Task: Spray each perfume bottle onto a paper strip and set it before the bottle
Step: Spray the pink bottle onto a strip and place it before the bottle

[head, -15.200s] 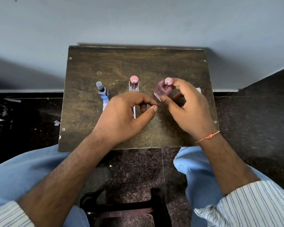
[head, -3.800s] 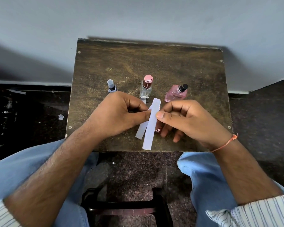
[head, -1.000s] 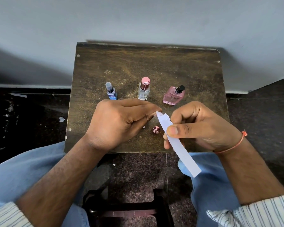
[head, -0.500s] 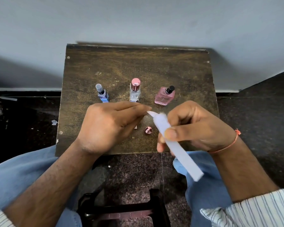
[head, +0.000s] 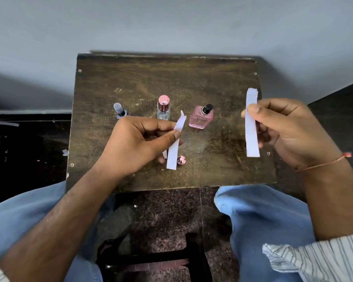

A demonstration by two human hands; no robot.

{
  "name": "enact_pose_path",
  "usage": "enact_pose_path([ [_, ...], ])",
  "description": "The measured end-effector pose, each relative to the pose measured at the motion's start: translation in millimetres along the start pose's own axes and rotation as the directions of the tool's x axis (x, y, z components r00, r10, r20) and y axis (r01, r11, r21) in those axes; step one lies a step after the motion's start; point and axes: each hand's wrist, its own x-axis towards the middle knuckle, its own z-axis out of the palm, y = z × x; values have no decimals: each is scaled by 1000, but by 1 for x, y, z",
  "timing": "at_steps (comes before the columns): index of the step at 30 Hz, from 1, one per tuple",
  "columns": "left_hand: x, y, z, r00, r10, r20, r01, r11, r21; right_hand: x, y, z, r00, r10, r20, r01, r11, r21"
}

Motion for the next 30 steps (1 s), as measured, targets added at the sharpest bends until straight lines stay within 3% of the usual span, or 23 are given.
enact_pose_path([
  [4,2,4,0,995,-79,57,80,997,-16,12,16,-16,991,64,-116,-99,942,-320],
  [6,1,6,0,991,-117,68,117,993,-6,18,24,-24,984,102,-148,-165,842,-514],
  [9,1,7,-3,981,-163,103,162,987,20,23,29,-33,971,132,-197,-232,707,-668],
  [16,2,7,-7,939,-277,202,260,960,109,23,25,-30,954,46,-296,-269,564,-781],
  [25,1,12,-5,925,-346,154,331,936,118,17,21,-29,927,52,-371,-340,533,-775],
  [30,2,12,-4,922,-358,147,343,932,117,14,17,-25,918,-72,-390,-305,500,-810],
])
